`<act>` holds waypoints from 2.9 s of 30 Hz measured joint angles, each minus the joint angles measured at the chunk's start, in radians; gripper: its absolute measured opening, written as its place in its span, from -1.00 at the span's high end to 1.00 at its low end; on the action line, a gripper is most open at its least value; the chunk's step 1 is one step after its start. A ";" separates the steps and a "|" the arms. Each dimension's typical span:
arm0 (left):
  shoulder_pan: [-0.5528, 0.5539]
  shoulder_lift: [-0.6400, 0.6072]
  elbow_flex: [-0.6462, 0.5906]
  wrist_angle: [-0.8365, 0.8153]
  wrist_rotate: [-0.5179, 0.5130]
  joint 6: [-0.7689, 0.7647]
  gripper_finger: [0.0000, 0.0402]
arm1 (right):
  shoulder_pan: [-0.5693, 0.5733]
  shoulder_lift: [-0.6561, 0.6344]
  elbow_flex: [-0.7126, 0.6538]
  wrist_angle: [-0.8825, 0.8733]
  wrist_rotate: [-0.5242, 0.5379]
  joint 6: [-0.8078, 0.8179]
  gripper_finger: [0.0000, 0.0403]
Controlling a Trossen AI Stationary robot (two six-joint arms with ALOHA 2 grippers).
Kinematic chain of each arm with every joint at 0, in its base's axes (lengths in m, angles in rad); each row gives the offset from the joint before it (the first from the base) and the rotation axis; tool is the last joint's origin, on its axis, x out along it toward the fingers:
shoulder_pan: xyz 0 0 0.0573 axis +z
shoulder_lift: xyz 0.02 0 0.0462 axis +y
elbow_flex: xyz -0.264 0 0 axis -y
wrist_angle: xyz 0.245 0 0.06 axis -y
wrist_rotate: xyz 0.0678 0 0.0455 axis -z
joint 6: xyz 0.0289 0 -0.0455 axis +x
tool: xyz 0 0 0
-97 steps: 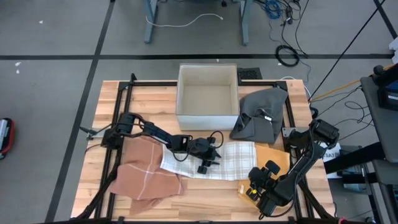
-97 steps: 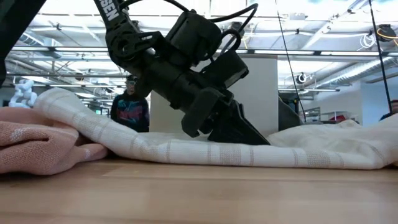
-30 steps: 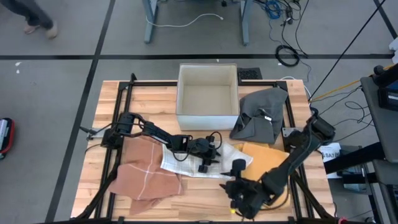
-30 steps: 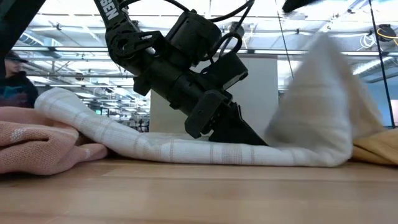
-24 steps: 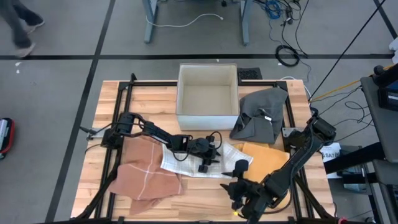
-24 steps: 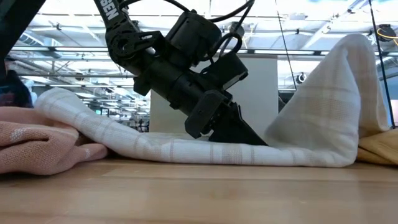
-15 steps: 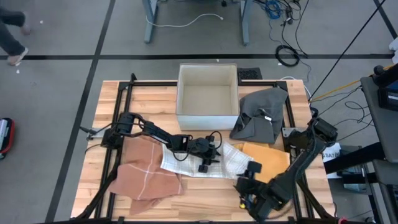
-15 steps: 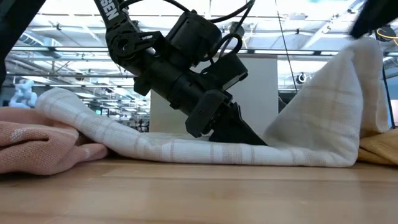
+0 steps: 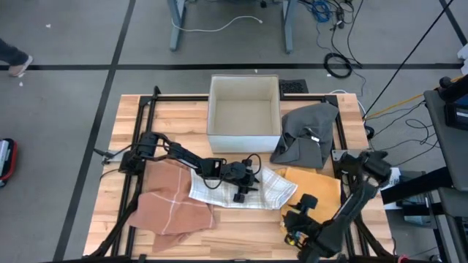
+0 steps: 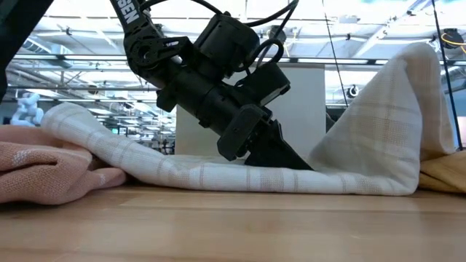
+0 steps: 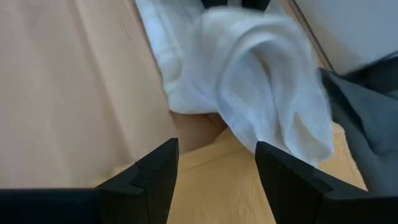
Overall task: Fold towel
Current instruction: Fold the white patterned towel
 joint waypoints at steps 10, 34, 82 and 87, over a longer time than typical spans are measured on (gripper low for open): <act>0.000 0.000 0.000 -0.001 0.000 -0.011 0.19 | -0.063 0.191 0.000 -0.137 -0.001 0.156 -0.01; 0.000 0.000 0.001 -0.016 0.012 -0.026 0.19 | -0.101 0.197 -0.004 -0.375 0.199 0.248 -0.01; -0.071 -0.186 -0.003 -0.174 -0.150 0.101 0.19 | -0.329 -0.058 0.002 0.042 0.010 -0.981 0.98; -0.106 -0.282 0.000 -0.430 -0.238 0.103 0.19 | -0.364 -0.059 0.002 0.089 -0.032 -1.204 0.98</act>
